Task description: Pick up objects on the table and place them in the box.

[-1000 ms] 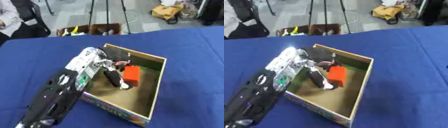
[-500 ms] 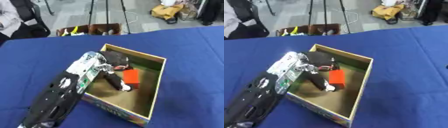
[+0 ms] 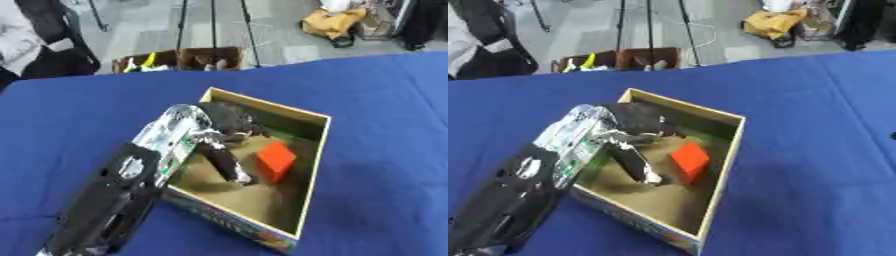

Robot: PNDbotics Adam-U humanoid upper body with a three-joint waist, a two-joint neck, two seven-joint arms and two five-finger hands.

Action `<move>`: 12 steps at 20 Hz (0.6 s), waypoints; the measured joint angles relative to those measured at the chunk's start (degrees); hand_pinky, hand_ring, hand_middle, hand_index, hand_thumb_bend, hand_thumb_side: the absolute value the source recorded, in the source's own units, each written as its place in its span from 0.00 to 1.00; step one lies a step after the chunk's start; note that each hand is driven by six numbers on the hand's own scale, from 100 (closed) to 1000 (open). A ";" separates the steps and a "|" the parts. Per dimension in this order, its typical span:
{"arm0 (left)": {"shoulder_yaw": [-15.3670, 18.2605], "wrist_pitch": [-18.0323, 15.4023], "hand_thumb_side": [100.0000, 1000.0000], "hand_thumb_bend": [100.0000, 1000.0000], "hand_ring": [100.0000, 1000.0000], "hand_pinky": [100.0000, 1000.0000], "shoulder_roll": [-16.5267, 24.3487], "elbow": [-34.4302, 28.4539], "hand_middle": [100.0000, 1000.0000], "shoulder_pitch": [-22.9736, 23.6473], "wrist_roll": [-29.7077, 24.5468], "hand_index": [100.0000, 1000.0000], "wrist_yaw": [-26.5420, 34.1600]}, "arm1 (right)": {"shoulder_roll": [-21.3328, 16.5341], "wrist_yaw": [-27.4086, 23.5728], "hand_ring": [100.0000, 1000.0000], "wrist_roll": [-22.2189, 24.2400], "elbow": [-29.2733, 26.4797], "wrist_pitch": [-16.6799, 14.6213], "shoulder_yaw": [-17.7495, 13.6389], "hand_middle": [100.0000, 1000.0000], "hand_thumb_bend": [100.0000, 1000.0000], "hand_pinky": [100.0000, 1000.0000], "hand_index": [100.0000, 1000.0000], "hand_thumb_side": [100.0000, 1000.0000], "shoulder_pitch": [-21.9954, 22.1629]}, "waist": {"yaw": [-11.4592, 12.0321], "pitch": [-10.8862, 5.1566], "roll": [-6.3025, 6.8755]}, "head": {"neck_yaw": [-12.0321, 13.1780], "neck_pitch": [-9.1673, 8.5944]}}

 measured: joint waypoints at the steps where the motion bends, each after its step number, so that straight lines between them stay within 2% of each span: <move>1: 0.44 0.25 0.76 0.19 0.73 0.54 0.01 -1.38 0.75 -0.01 -0.25 0.94 1.35 | 0.00 0.00 0.35 -0.02 0.00 0.00 0.00 0.34 0.44 0.61 0.49 1.00 0.01 | 0.04 -0.03 0.00 | -0.04 0.00; 3: 1.49 0.94 0.76 0.04 0.66 0.44 0.15 -5.02 0.68 -0.01 -0.94 0.88 5.13 | 0.01 0.00 0.35 -0.09 0.00 0.02 0.00 0.34 0.44 0.61 0.49 1.00 0.03 | 0.20 -0.19 -0.02 | -0.21 0.01; 4: 2.11 1.27 0.76 0.00 0.62 0.39 0.44 -7.21 0.64 0.02 -1.27 0.85 7.44 | 0.01 0.00 0.35 -0.15 0.00 0.04 -0.01 0.34 0.44 0.61 0.49 1.00 0.04 | 0.41 -0.29 -0.03 | -0.28 0.02; 7: 4.48 3.69 0.85 0.00 0.53 0.28 2.36 -14.16 0.56 0.85 -0.34 0.79 15.42 | 0.02 0.00 0.35 -0.32 -0.01 0.08 -0.05 0.34 0.44 0.61 0.49 1.00 0.07 | 1.00 -0.43 -0.25 | -0.85 0.08; 12: 9.11 14.06 0.81 0.00 0.47 0.21 6.22 -24.10 0.49 5.52 9.39 0.74 34.79 | 0.02 0.00 0.35 -0.65 -0.16 0.15 -0.38 0.34 0.44 0.61 0.49 1.00 0.12 | 2.40 -0.71 -0.39 | -2.45 0.55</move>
